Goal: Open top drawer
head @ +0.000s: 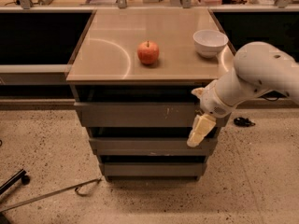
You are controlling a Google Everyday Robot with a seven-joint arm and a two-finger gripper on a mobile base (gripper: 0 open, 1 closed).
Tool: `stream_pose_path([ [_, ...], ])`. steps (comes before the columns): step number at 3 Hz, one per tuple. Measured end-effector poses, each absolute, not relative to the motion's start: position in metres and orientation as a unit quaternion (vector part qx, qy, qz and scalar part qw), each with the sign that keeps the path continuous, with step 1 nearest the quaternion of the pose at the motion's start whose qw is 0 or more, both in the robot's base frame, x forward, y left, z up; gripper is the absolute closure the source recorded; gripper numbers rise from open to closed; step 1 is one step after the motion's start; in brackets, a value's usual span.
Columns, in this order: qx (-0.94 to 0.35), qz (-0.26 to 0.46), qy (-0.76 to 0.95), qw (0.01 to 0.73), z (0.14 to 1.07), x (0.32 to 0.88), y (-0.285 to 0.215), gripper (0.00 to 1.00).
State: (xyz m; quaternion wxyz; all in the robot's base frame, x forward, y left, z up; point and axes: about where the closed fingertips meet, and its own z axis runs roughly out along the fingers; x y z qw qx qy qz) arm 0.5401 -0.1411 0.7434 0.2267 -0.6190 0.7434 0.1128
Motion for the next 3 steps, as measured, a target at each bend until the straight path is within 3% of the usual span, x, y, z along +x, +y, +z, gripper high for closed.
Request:
stream_pose_path([
  [1,-0.614,0.078,0.749,0.237,0.727,0.555,-0.144,0.0],
  [3,-0.627,0.082,0.735,0.246,0.694,0.582,-0.12,0.0],
])
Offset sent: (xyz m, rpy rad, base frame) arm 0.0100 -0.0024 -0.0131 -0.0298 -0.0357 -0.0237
